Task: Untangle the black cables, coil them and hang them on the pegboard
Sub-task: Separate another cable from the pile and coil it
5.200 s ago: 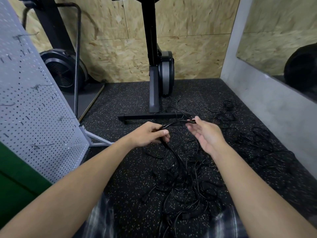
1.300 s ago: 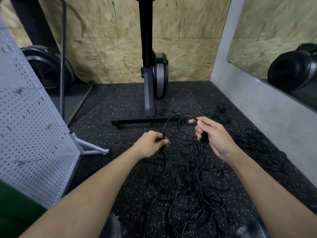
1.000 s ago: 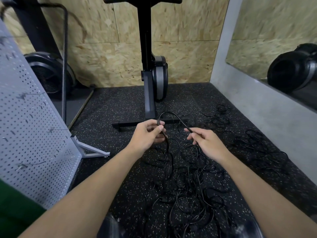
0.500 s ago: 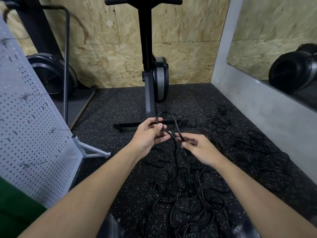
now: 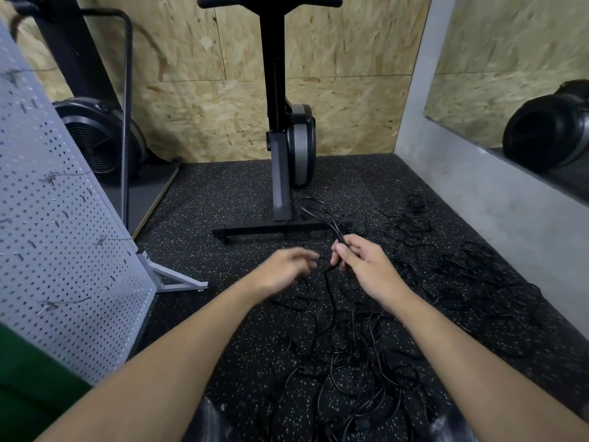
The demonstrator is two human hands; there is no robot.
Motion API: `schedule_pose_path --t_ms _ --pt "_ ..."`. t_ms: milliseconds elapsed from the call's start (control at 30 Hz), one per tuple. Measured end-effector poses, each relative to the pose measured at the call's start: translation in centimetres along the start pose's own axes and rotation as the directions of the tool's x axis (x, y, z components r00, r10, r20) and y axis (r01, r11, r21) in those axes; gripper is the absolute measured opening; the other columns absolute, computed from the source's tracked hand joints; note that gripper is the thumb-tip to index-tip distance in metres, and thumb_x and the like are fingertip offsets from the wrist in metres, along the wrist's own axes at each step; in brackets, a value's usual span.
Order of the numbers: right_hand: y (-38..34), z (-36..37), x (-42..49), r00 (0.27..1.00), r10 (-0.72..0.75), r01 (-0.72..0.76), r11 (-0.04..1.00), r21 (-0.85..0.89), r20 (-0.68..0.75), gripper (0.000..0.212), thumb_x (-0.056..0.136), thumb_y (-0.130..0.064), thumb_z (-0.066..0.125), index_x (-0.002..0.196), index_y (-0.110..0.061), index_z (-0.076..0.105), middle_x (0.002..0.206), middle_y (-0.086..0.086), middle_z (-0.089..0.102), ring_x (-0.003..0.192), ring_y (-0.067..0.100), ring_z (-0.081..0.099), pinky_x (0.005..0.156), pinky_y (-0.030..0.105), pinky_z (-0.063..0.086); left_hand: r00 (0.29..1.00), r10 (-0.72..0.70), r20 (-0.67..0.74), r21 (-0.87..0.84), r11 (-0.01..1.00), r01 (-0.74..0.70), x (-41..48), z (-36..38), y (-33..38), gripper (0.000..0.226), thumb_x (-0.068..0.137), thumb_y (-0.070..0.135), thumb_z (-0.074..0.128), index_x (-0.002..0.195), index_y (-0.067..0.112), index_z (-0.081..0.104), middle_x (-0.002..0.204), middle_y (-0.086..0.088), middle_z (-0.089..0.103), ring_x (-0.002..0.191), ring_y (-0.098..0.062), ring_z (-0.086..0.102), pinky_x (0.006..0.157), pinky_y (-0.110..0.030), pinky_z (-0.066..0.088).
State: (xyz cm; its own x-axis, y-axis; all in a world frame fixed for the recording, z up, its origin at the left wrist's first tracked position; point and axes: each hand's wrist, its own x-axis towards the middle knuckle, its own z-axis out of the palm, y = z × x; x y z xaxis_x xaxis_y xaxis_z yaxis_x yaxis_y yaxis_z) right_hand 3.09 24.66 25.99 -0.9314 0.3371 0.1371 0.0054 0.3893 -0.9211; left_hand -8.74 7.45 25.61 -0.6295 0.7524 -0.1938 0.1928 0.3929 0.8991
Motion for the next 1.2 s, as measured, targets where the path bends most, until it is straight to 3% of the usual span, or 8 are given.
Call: schedule_pose_path --t_ms 133,233,367,600,700,833,933,1200 --pt "-1.1 0.0 -0.2 0.997 0.042 -0.057 0.958 0.283 0.057 0.019 0.109 -0.015 0.05 0.103 -0.008 0.067 0.091 0.003 0.076 0.083 0.018 0.066 0.076 0.03 0.053 0.986 0.002 0.168 0.252 0.967 -0.045 0.5 2.0 -1.6 0.057 0.1 0.007 0.064 0.149 0.031 0.048 0.14 0.008 0.053 0.123 -0.013 0.054 0.096 -0.025 0.047" --pt "-1.3 -0.1 -0.2 0.999 0.04 -0.046 0.946 0.32 0.024 0.018 0.108 -0.013 0.052 0.104 -0.008 0.069 0.098 0.007 0.079 0.091 0.02 0.072 0.088 0.028 0.057 0.988 0.035 0.153 0.249 0.966 -0.073 1.4 2.6 -2.5 0.027 0.101 0.014 0.067 0.125 0.027 0.066 0.131 0.005 0.067 0.12 -0.016 0.063 0.105 -0.034 0.05" --pt "-0.6 -0.9 0.2 0.982 0.102 -0.052 0.954 0.297 -0.156 0.02 0.106 -0.005 0.054 0.109 -0.01 0.073 0.096 0.006 0.079 0.087 0.018 0.077 0.103 0.034 0.053 0.997 0.017 0.078 0.353 0.934 -0.043 1.7 1.7 -3.5 0.011 0.104 0.02 0.063 0.1 0.028 0.069 0.106 0.007 0.073 0.104 -0.013 0.067 0.086 -0.023 0.048" --pt "0.7 -2.5 0.4 0.951 0.175 -0.239 0.939 -0.249 -0.255 0.031 0.107 -0.018 0.052 0.134 -0.021 0.066 0.096 0.0 0.076 0.077 0.005 0.07 0.064 0.011 0.046 0.956 0.281 -0.088 0.449 0.867 -0.213 1.0 0.6 -1.8 0.01 0.101 0.027 0.067 0.107 0.02 0.071 0.099 0.009 0.072 0.089 -0.008 0.066 0.08 -0.021 0.051" --pt "-0.5 -2.2 0.1 0.957 0.26 -0.286 0.911 -0.298 -0.126 0.03 0.105 -0.025 0.052 0.131 -0.026 0.065 0.1 0.001 0.075 0.097 0.025 0.071 0.083 0.03 0.054 0.867 0.454 -0.205 0.451 0.83 -0.328 0.8 0.4 -0.8 0.01 0.096 0.027 0.075 0.101 0.021 0.07 0.092 0.012 0.071 0.087 -0.003 0.066 0.078 -0.015 0.051" --pt "-1.2 -1.8 -0.3 0.961 0.253 -0.197 0.91 -0.364 0.115 0.044 0.095 -0.048 0.068 0.132 -0.026 0.063 0.108 0.001 0.069 0.094 0.015 0.065 0.085 0.033 0.05 0.775 0.56 -0.294 0.518 0.775 -0.363 0.6 0.1 -0.2 0.014 0.092 0.029 0.079 0.095 0.02 0.069 0.085 0.014 0.068 0.082 -0.003 0.063 0.075 -0.02 0.051" --pt "-0.5 -1.3 -0.3 0.965 0.168 -0.053 0.876 -0.48 0.2 0.032 0.091 -0.044 0.076 0.112 -0.02 0.068 0.088 -0.003 0.058 0.077 0.01 0.057 0.067 0.021 0.044 0.763 0.545 -0.347 0.5 0.796 -0.341 0.7 0.1 -0.1 0.016 0.088 0.031 0.082 0.09 0.021 0.071 0.084 0.014 0.068 0.081 -0.003 0.063 0.076 -0.026 0.054" --pt "0.6 -0.5 -0.2 0.976 -0.02 0.142 0.814 -0.564 0.216 0.026 0.105 -0.034 0.059 0.115 -0.012 0.069 0.097 -0.006 0.057 0.088 0.009 0.052 0.081 0.027 0.036 0.806 0.463 -0.369 0.442 0.85 -0.286 1.1 -0.1 0.0 0.015 0.089 0.034 0.082 0.088 0.024 0.072 0.082 0.013 0.07 0.08 -0.005 0.065 0.076 -0.028 0.055"
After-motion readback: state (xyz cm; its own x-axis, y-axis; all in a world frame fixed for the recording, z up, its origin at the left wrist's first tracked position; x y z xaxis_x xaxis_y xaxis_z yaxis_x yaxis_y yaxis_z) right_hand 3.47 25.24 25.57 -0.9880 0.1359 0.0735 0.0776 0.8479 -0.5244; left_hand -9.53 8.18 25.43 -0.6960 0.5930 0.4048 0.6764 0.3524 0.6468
